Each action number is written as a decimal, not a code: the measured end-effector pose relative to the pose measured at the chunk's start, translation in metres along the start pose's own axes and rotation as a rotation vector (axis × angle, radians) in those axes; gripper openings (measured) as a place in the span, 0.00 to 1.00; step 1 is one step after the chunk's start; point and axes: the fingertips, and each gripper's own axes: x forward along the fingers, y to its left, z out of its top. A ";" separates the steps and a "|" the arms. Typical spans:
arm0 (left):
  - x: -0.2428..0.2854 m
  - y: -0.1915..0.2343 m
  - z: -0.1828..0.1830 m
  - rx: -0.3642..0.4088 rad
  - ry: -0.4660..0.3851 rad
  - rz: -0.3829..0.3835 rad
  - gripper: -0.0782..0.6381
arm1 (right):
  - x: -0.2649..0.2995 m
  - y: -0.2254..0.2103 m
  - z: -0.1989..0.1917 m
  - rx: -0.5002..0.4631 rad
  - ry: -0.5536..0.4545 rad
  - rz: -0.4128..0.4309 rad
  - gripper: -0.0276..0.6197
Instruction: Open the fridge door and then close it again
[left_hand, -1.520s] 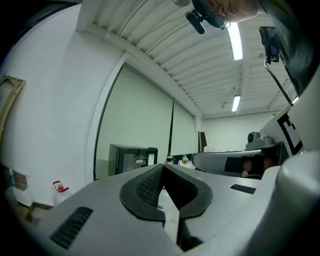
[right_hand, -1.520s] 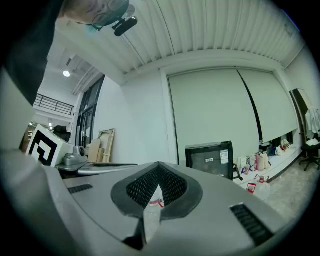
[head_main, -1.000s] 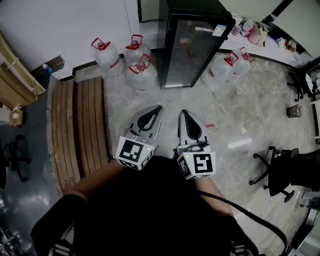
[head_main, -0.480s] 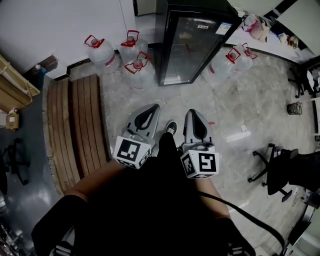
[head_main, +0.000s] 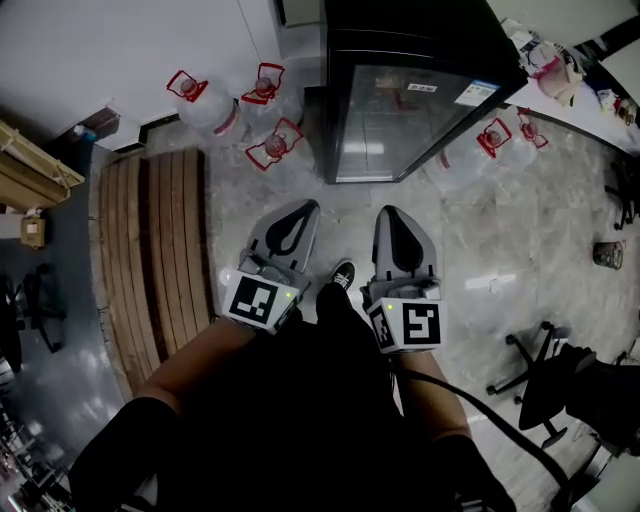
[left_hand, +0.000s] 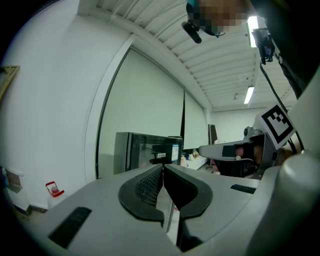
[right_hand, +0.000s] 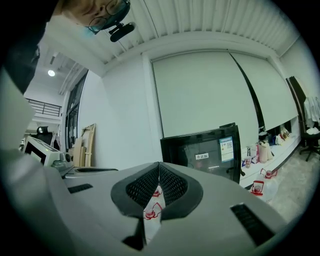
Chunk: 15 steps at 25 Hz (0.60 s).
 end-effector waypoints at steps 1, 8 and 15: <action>0.013 0.007 -0.002 0.006 0.005 0.007 0.13 | 0.012 -0.009 -0.002 0.003 0.005 0.002 0.07; 0.103 0.066 -0.034 0.021 0.020 0.017 0.26 | 0.085 -0.049 -0.042 0.029 0.061 -0.040 0.07; 0.189 0.131 -0.087 0.030 0.011 0.010 0.34 | 0.132 -0.079 -0.111 0.086 0.117 -0.132 0.07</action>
